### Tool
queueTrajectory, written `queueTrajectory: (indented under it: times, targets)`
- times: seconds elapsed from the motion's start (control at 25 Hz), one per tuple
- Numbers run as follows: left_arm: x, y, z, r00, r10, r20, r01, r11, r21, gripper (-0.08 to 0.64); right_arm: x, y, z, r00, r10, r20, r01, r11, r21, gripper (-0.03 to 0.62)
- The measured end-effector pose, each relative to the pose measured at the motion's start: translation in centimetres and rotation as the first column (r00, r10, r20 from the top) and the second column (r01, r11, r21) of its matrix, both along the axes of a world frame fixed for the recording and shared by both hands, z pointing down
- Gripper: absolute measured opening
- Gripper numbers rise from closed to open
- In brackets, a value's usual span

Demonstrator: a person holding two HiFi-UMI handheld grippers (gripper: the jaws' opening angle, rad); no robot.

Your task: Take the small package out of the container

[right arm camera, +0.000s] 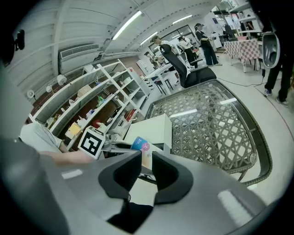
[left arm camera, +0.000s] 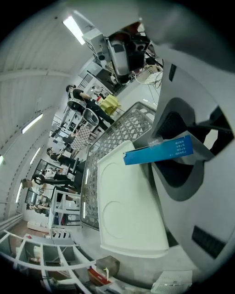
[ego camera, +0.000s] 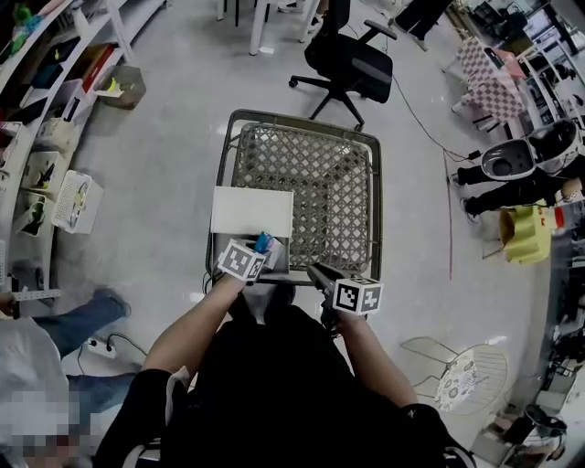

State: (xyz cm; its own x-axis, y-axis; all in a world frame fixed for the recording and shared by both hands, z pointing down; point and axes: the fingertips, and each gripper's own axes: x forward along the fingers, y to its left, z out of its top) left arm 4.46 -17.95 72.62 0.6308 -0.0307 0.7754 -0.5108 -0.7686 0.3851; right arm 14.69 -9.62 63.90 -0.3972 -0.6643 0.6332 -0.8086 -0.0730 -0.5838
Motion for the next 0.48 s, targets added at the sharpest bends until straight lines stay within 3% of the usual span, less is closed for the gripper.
queueTrajectory:
  times: [0.24, 0.48]
  targets:
    - [0.2, 0.1, -0.7, 0.998, -0.063, -0.008, 0.063, 0.998, -0.008, 0.092, 1.1, -1.2, -0.3, 0.998, -0.053, 0.039, 0.053, 0.998, 0.025, 0.080]
    - [-0.4, -2.2, -5.9, 0.967, -0.234, -0.096, 0.237, 0.971, 0.023, 0.089, 3.8, -4.5, -2.4, 0.985, -0.163, 0.061, 0.156, 0.981, 0.113, 0.075]
